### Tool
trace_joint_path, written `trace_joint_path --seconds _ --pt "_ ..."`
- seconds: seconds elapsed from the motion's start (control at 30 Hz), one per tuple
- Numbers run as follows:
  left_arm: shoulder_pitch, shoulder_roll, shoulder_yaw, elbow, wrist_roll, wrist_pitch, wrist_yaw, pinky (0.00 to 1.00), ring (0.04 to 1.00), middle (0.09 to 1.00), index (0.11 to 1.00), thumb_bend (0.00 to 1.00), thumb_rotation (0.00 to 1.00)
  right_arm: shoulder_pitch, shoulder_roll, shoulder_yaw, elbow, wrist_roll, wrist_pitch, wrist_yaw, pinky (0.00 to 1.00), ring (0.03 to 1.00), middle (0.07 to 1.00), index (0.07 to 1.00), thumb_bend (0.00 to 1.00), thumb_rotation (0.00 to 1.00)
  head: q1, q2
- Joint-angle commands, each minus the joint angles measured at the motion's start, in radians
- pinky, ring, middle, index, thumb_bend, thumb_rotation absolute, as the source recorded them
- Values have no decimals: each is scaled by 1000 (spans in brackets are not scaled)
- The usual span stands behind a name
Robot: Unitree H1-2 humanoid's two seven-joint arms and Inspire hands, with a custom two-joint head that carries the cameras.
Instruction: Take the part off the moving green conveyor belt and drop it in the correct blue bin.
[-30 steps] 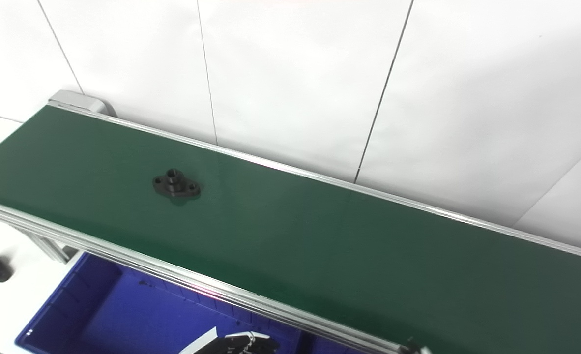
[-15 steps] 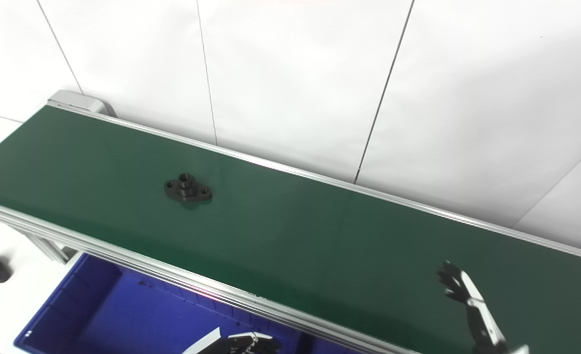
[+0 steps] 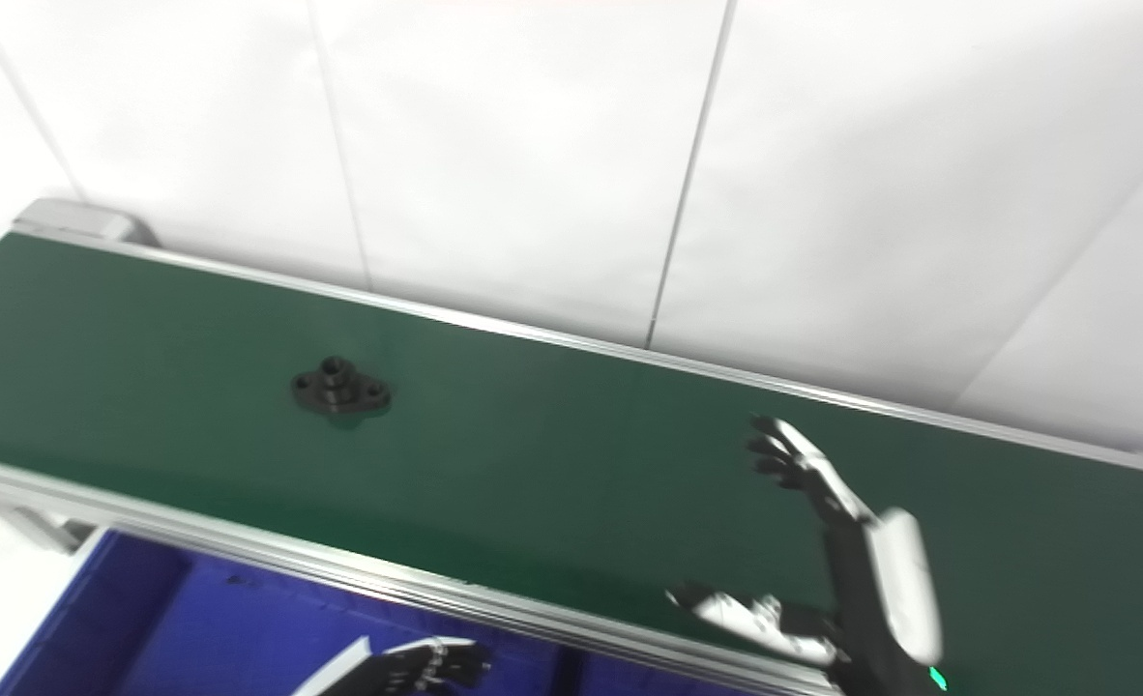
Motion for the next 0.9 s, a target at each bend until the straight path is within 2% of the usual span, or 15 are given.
trace_joint_path --seconds 0.0,0.1,0.27,0.47,0.63,0.87 --pt "-5 14 11 -25 -16 -36 -11 716 787 825 831 886 148 -45 25 6 -36 -33 49 25 629 695 772 835 829 462 -2 2" --pt "-7 21 25 -34 -22 -36 -22 699 787 833 837 891 158 -94 63 9 -25 -72 120 50 644 694 770 827 836 433 -29 45" --pt "-9 31 43 -44 -37 -36 -55 724 804 855 859 864 184 -173 101 16 -5 -131 213 92 636 702 767 829 840 402 -51 71" --pt "-13 37 72 -44 -63 -36 -110 733 812 867 878 825 191 -268 124 47 73 -178 242 104 616 704 763 835 830 407 -132 81" --pt "-15 30 100 -37 -73 -36 -137 730 816 871 877 811 182 -328 126 79 138 -229 241 97 601 689 750 837 813 414 -147 91" --pt "-19 25 125 -40 -79 -36 -168 733 818 873 872 810 188 -405 137 101 190 -250 280 135 629 704 753 841 827 398 -152 106"
